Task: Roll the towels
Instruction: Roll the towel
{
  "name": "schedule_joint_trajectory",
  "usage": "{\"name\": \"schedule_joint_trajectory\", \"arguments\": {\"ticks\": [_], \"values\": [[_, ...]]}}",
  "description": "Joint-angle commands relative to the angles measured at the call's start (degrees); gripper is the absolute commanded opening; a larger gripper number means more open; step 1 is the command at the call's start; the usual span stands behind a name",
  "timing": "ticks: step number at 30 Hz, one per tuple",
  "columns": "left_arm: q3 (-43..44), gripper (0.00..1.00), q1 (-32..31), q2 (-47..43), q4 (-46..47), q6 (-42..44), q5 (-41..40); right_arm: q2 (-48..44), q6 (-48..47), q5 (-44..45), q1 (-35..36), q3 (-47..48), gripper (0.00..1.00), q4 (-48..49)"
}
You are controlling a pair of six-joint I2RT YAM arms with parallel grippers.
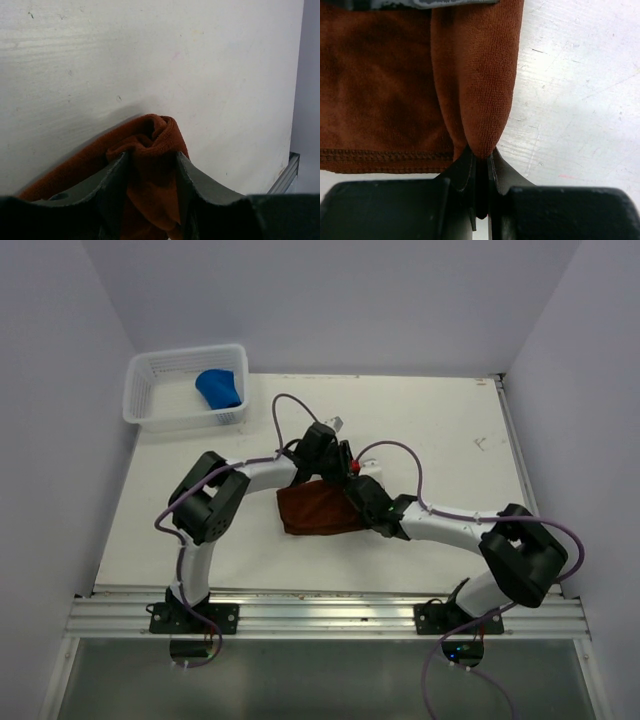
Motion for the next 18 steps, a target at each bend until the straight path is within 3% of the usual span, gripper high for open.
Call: {"name": "schedule_joint_trajectory", "arguments": {"ticks": [1, 4, 12, 15, 16, 18], "values": [[2.5, 0.45, 0.7, 2.0, -1.7, 2.6, -2.4, -2.9, -1.5, 3.4, 1.1, -1.6, 0.00, 3.5], [3.9, 0.56, 1.0, 3.1, -2.5, 3.0, -2.7, -3.4, -2.4, 4.1, 1.7, -2.1, 0.00, 4.1], [4.0, 0.54, 1.0, 4.1, 0.3, 2.6, -0.5, -2.5, -2.9, 6.7, 3.3, -0.9, 0.00, 3.4], [4.1, 0.33, 1.0, 4.6, 0.7, 2.7, -0.6, -2.0, -3.3, 9.8, 4.8, -0.4, 0.00, 2.7], [4.2, 0.15, 1.1, 4.8, 0.6, 2.8, -0.6, -1.6, -3.5, 10.7, 5.3, 0.2, 0.00, 2.3], [4.3, 0.01, 1.3, 4.9, 0.9, 2.8, -1.1, -0.4, -3.7, 13.2, 6.6, 1.6, 0.00, 1.1]]}}
